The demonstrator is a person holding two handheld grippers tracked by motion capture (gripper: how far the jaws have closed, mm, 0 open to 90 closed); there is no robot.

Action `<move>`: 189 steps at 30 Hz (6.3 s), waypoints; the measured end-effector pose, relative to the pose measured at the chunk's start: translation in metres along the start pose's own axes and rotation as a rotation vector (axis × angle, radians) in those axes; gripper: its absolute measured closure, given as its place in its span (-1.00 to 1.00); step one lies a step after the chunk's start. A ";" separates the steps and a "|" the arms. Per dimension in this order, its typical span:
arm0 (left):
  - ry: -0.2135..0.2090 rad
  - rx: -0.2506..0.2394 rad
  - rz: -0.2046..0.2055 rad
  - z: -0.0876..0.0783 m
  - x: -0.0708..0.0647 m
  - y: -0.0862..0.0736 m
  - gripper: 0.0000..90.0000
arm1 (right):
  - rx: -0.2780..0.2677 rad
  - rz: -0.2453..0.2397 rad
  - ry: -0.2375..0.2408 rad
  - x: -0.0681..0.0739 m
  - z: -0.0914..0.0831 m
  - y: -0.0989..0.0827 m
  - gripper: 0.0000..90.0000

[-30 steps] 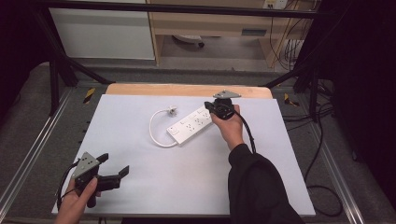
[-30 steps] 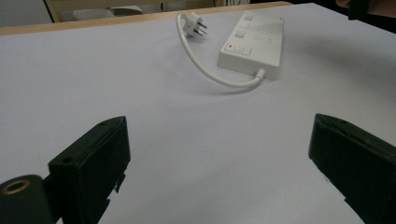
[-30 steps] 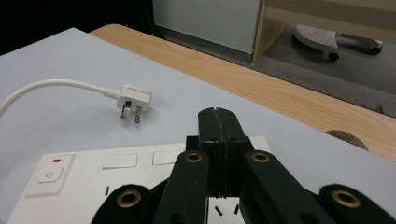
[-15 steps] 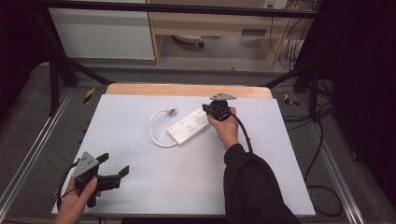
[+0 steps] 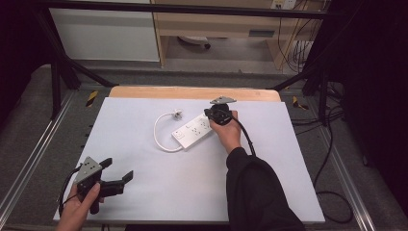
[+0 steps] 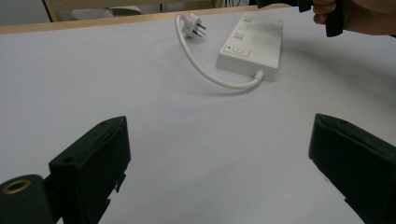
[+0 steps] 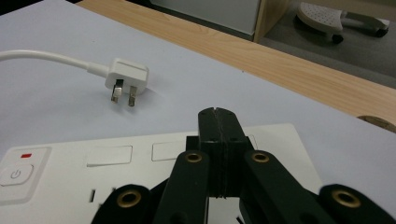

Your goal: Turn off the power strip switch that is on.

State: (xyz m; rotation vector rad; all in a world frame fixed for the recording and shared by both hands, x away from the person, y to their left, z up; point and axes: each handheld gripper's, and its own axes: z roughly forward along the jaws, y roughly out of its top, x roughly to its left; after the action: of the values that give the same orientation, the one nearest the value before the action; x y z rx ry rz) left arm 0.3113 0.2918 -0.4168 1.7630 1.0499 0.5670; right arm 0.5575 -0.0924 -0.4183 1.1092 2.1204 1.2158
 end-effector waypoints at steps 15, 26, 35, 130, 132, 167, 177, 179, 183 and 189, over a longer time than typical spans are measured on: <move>-0.008 -0.007 0.015 0.000 -0.002 0.002 -0.88 | 0.044 -0.012 -0.019 0.004 0.015 0.000 1.00; -0.004 -0.008 0.019 0.000 -0.002 0.002 -0.88 | 0.058 -0.012 -0.010 0.010 0.024 -0.004 1.00; -0.005 -0.006 0.019 0.000 -0.002 0.002 -0.88 | 0.060 -0.007 -0.009 0.011 0.026 -0.006 1.00; -0.005 0.007 0.023 0.001 -0.002 0.001 -0.88 | -0.006 0.010 0.023 0.001 -0.020 0.006 1.00; -0.004 0.007 0.024 0.000 -0.002 0.001 -0.88 | -0.010 0.017 0.022 -0.001 -0.023 0.006 1.00; -0.004 0.012 0.024 -0.001 -0.001 -0.001 -0.88 | 0.035 0.090 -0.002 -0.013 -0.085 0.009 -0.77; -0.002 0.013 0.024 -0.001 -0.001 -0.001 -0.88 | 0.005 0.105 0.025 -0.015 -0.115 0.005 -0.82; -0.003 0.013 0.024 -0.001 -0.002 -0.001 -0.88 | 0.007 0.100 0.025 -0.015 -0.119 0.003 -0.84; -0.001 0.012 0.023 -0.001 -0.001 -0.001 -0.88 | -0.006 0.097 0.022 -0.016 -0.129 -0.003 -0.86; 0.001 0.015 0.023 -0.001 -0.002 -0.001 -0.88 | -0.024 0.090 0.018 -0.022 -0.144 -0.017 -0.90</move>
State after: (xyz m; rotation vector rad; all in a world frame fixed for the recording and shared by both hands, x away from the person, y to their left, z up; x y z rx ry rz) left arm 0.3089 0.2914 -0.4174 1.7904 1.0381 0.5753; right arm 0.4616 -0.1870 -0.3595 1.1990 2.0838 1.2936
